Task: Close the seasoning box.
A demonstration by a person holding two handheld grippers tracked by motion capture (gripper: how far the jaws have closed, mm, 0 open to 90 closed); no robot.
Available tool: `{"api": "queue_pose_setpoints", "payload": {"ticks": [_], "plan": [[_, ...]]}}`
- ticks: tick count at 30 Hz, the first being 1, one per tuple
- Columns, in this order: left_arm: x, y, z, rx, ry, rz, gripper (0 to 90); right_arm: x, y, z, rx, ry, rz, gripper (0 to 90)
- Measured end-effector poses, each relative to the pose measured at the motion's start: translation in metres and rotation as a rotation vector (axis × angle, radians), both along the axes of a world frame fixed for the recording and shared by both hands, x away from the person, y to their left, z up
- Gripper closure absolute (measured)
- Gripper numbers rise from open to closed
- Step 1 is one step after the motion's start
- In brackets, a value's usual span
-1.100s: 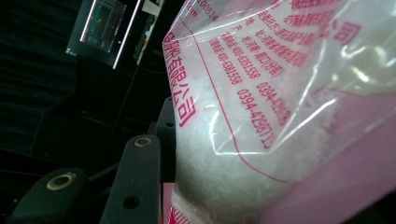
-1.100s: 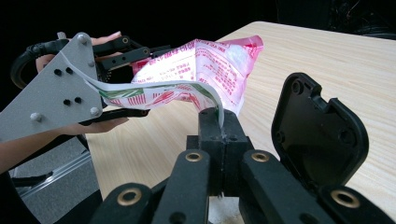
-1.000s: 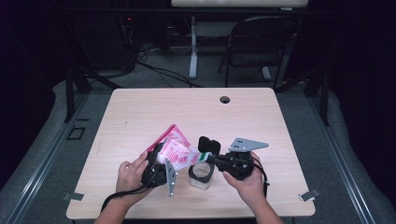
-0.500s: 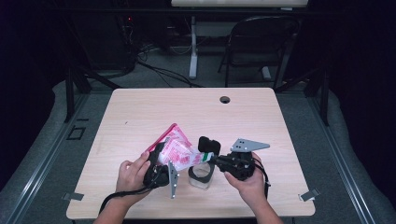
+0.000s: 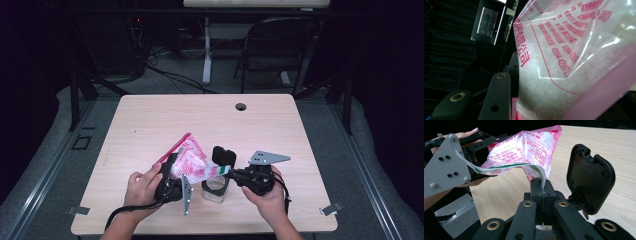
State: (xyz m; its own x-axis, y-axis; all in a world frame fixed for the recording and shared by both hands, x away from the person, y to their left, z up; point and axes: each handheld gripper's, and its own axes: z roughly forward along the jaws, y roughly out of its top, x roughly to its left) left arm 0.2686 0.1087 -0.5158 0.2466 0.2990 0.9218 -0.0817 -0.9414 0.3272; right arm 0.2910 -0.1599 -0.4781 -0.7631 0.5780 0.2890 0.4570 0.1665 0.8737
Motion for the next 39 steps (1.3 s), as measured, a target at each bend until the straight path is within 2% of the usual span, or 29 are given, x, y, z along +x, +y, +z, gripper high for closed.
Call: {"api": "queue_pose_setpoints", "payload": {"ticks": [7,18,22,24,28,39], "plan": [[0.0,0.001,0.002,-0.006,-0.021,0.006,64.1,0.003,0.002,0.005,0.0,0.016,0.008,90.0],[-0.002,-0.004,-0.002,0.021,-0.031,-0.003,64.1,-0.001,-0.003,-0.008,0.0,0.02,-0.006,90.0],[-0.002,-0.005,-0.003,0.038,-0.049,-0.011,64.1,-0.001,-0.004,-0.01,0.006,0.023,-0.009,90.0],[-0.003,-0.006,-0.004,0.042,-0.039,-0.002,64.1,-0.001,-0.004,-0.012,0.005,0.028,-0.008,90.0],[-0.003,-0.005,-0.005,0.048,-0.051,-0.01,64.1,-0.002,-0.004,-0.014,0.004,0.029,-0.009,90.0],[-0.003,-0.004,-0.003,0.077,-0.044,-0.017,64.3,-0.002,-0.004,-0.017,-0.003,0.029,-0.003,90.0]]}}
